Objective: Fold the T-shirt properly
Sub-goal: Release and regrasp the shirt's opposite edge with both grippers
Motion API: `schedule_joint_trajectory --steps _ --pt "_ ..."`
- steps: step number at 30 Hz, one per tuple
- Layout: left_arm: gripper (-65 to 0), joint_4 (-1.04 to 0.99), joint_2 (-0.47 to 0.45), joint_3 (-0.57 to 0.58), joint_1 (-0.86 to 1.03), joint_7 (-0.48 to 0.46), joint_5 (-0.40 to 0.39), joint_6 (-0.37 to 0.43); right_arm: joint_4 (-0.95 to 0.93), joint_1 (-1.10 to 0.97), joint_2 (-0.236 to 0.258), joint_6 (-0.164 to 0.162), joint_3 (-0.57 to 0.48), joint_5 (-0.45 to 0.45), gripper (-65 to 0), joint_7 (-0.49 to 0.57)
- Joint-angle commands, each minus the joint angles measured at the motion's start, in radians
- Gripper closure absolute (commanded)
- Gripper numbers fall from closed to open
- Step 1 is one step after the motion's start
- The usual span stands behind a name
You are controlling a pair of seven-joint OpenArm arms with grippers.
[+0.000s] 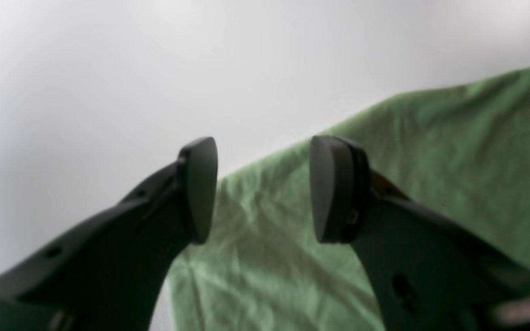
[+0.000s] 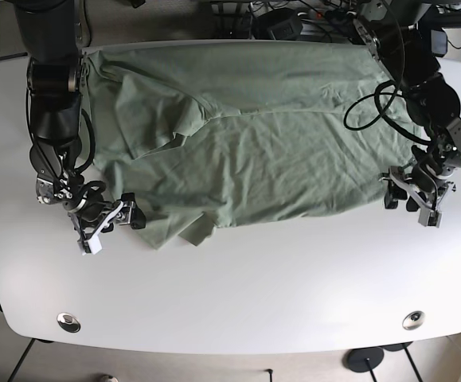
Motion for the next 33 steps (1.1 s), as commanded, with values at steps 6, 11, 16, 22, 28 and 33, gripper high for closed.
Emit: schedule_joint_trajectory --steps 6,11,16,22,28,33 --pt "-30.0 0.072 -0.048 -0.044 -0.009 -0.027 -0.015 -0.001 0.02 -0.028 -0.05 0.004 0.003 0.016 -53.1 0.026" --pt "-31.5 0.067 -0.049 -0.104 -0.014 -0.027 -0.015 0.035 0.021 -0.037 -0.059 0.004 0.003 0.016 -47.7 0.026" --pt "-48.8 0.003 -0.051 -0.104 -0.016 -0.028 -0.016 0.189 0.021 -0.034 -0.059 0.004 0.003 0.016 -22.8 0.026" --pt "-49.3 -0.22 -0.079 -0.102 -0.081 -0.03 -0.022 0.212 0.021 -0.033 -0.059 0.002 0.003 0.014 -4.4 0.028" --pt "-49.2 -0.332 -0.076 -0.096 -0.086 -0.028 -0.022 0.116 0.021 -0.034 -0.059 0.002 0.003 0.014 -4.1 0.028" --pt "-49.2 -0.387 -0.074 -0.098 -0.086 -0.03 -0.022 0.115 0.021 -0.036 -0.053 0.002 0.004 0.014 -4.1 0.043"
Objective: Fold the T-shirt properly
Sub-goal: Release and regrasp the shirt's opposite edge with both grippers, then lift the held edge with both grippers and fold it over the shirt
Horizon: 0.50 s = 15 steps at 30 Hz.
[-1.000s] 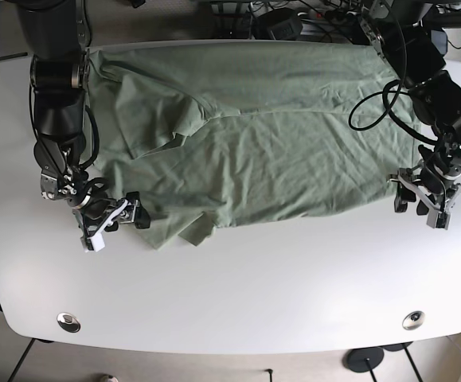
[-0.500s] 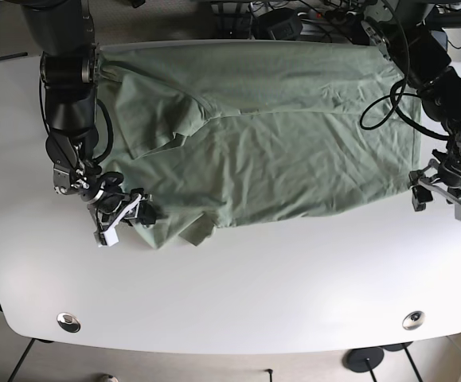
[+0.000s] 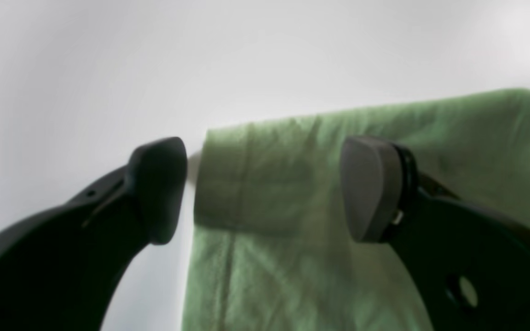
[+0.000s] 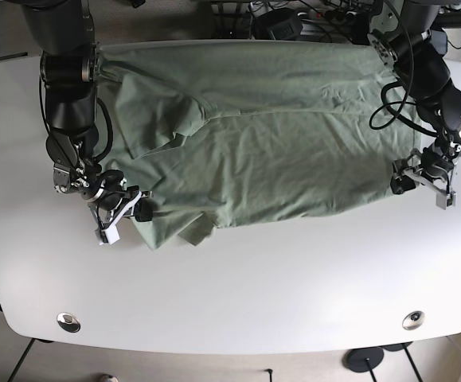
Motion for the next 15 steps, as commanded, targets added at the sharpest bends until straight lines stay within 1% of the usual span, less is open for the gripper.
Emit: schedule_joint_trajectory --steps 1,2,4,5,6,8,10,11,12,13,15 --pt "-48.5 -0.003 -0.013 0.003 -0.013 0.015 -0.001 -0.005 0.008 0.02 0.013 -0.001 0.003 0.0 -4.1 0.019" --pt "-46.0 -0.005 -0.013 0.003 -0.013 0.015 -0.001 -0.005 0.008 0.02 0.013 -0.001 0.003 0.0 -4.1 0.019" --pt "-32.9 -0.005 -0.01 0.004 -0.013 0.015 -0.001 -0.005 0.008 0.02 0.012 -0.001 0.003 0.0 -4.1 0.019" --pt "-26.0 -0.005 -0.01 0.004 -0.013 0.015 -0.001 -0.005 0.008 0.02 0.012 -0.001 0.003 0.0 -4.1 0.019" --pt "-14.2 -0.005 -0.007 0.004 -0.013 0.015 -0.001 -0.005 0.008 0.02 0.01 -0.001 0.003 0.0 -4.0 0.019" --pt "-1.0 0.0 0.002 0.001 -0.013 0.013 -0.001 -0.005 0.01 0.02 0.01 -0.001 0.003 0.0 -1.7 0.019" --pt "0.0 0.004 0.003 -0.002 -0.013 0.013 -0.003 -0.011 0.013 0.022 0.01 0.0 0.003 0.0 -1.6 0.019" --pt "0.0 0.006 0.003 -0.003 -0.013 0.013 -0.003 -0.034 0.03 0.02 0.01 0.0 0.003 0.0 -1.6 0.019" --pt "0.0 0.006 0.003 -0.003 -0.013 0.013 -0.003 -0.102 0.063 0.014 0.013 0.0 0.003 0.001 -1.6 0.014" --pt "0.0 0.006 0.003 -0.003 -0.013 0.015 -0.003 -0.121 0.089 0.0 0.015 0.0 0.003 0.001 -1.6 0.011" --pt "0.0 0.041 0.003 -0.003 -0.01 0.016 -0.003 -0.121 0.172 -0.024 0.018 -0.001 0.007 0.001 -1.6 -0.014"
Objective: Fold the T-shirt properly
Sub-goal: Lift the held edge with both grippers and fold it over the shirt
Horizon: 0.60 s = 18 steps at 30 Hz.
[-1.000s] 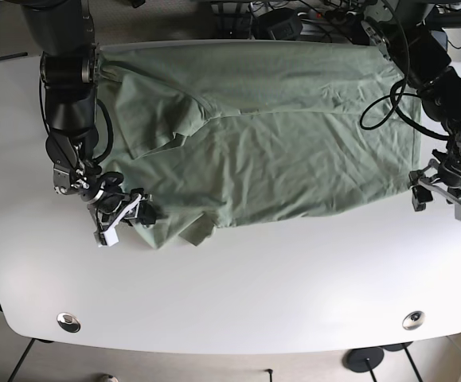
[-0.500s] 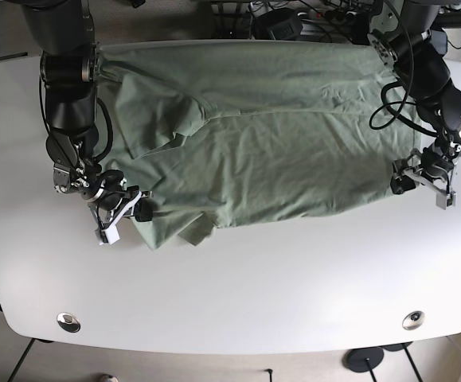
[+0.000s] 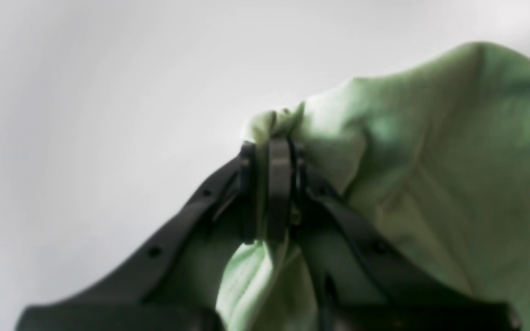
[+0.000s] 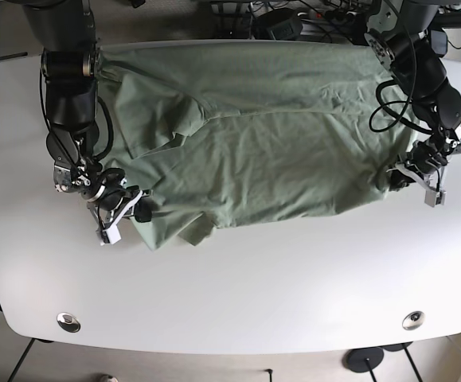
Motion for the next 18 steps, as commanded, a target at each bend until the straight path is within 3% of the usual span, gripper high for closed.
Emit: schedule_joint_trajectory --steps 1,4,7,9,12,18 --pt "0.0 0.076 -0.015 -0.002 -0.009 -0.003 -0.005 -0.004 0.081 0.014 0.017 0.005 0.009 0.012 -1.6 -0.014" --pt "0.0 0.196 0.014 -0.002 0.02 0.0 -0.005 -0.004 0.193 -0.027 0.035 0.001 0.021 0.012 -1.6 -0.056" --pt "0.0 0.336 0.036 -0.002 0.066 0.0 -0.005 -0.004 0.345 -0.084 0.042 -0.034 0.07 0.013 -1.6 -0.115" --pt "0.0 0.403 0.05 -0.002 0.081 0.023 -0.005 -0.004 0.425 -0.109 0.042 -0.034 0.092 0.013 -1.6 -0.154" --pt "0.0 0.507 0.051 -0.004 0.098 0.132 -0.005 -0.004 0.558 -0.167 0.042 -0.034 0.142 0.013 -1.6 -0.229" --pt "0.0 0.67 0.086 -0.068 0.167 0.144 -0.005 -0.004 0.833 -0.308 0.035 -0.034 0.248 0.018 -1.6 -0.369"
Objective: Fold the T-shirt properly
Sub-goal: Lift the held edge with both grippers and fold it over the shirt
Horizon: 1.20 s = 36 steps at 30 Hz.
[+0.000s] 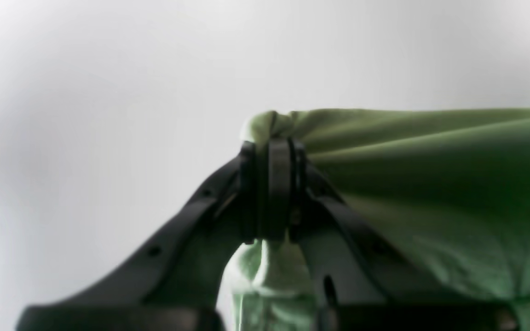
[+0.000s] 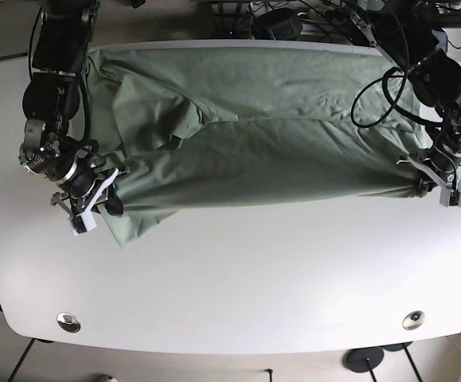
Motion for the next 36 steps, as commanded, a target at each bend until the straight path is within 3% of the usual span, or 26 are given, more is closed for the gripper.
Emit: schedule_joint_trajectory --steps 1,3,7,20,22,26,27,30,33,36 --pt "0.0 0.061 -0.017 -0.004 0.008 -0.009 -0.013 -0.001 0.104 -0.024 0.011 0.001 0.038 0.016 -1.6 -0.02" --pt "0.0 0.094 -0.017 -0.01 0.031 0.044 -0.013 -0.001 0.2 -0.085 0.008 0.001 0.063 0.017 -1.6 -0.061" --pt "0.0 0.144 0.0 -0.078 0.069 0.132 -0.011 -0.001 0.351 -0.19 -0.049 0.006 0.153 0.017 -1.7 -0.152" --pt "0.0 0.169 0.018 -0.099 0.231 0.133 -0.008 -0.001 0.372 -0.435 -0.101 0.012 0.241 0.016 -3.6 -0.164" --pt "-0.3 0.169 0.018 -0.097 0.246 0.133 -0.005 -0.001 0.371 -0.449 -0.101 0.011 0.244 0.013 -12.8 -0.164" --pt "-25.7 0.17 0.018 -0.097 0.264 0.133 -0.007 -0.001 0.372 -0.473 -0.101 0.011 0.244 0.016 -46.6 -0.155" --pt "-29.6 0.173 0.018 -0.097 0.264 0.133 -0.01 -0.001 0.374 -0.476 -0.101 0.012 0.245 0.017 -52.0 -0.133" --pt "-30.3 0.184 0.016 -0.102 0.26 0.133 -0.021 -0.001 0.377 -0.469 -0.101 0.021 0.245 0.02 -52.3 -0.112" --pt "-30.3 0.224 0.015 -0.105 0.264 0.133 -0.125 -0.001 0.386 -0.444 -0.1 0.09 0.244 0.077 -52.3 -0.112" --pt "-30.0 0.224 0.015 -0.074 0.289 0.133 -0.154 -0.001 0.366 -0.415 -0.104 0.093 0.203 0.1 -52.3 -0.118"
